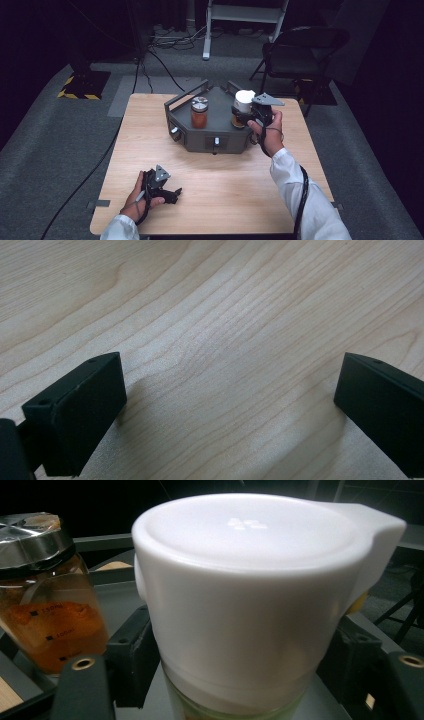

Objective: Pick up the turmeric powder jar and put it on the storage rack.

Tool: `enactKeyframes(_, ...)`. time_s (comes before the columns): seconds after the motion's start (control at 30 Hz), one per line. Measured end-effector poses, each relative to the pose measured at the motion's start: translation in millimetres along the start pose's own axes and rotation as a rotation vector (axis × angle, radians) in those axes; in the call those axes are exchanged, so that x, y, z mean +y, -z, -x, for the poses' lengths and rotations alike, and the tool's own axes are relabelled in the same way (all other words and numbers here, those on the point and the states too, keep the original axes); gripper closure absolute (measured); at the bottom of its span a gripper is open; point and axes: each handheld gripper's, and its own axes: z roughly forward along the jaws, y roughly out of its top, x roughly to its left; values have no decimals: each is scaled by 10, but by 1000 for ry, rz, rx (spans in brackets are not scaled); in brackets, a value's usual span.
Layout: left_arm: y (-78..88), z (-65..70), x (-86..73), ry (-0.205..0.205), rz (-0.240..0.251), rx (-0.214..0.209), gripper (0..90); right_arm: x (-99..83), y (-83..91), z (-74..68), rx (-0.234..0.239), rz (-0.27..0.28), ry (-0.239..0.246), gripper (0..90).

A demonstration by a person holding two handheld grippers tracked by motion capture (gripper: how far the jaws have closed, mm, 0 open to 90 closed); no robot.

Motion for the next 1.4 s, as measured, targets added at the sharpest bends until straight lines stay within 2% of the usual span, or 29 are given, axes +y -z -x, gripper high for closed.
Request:
enactKeyframes(0.07,0,0,0,0,0,0,0,-1,4,1,2,-3,5,255)
enactKeyframes(0.27,0,0,0,0,0,0,0,-20,10,-21,-9,-4,-4,116)
enactKeyframes(0.37,0,0,0,0,0,0,0,-28,12,-36,-12,-8,7,36)
enactKeyframes(0.6,0,0,0,0,0,0,0,-38,11,-27,-6,-23,29,23)
enactKeyframes(0.77,0,0,0,0,0,0,0,-55,37,-48,-23,-21,29,23)
enactKeyframes(1.0,0,0,-1,0,0,0,0,-140,114,-52,-37,-10,29,22)
enactKeyframes(1.4,0,0,0,0,0,0,0,-293,278,-88,-63,13,76,17)
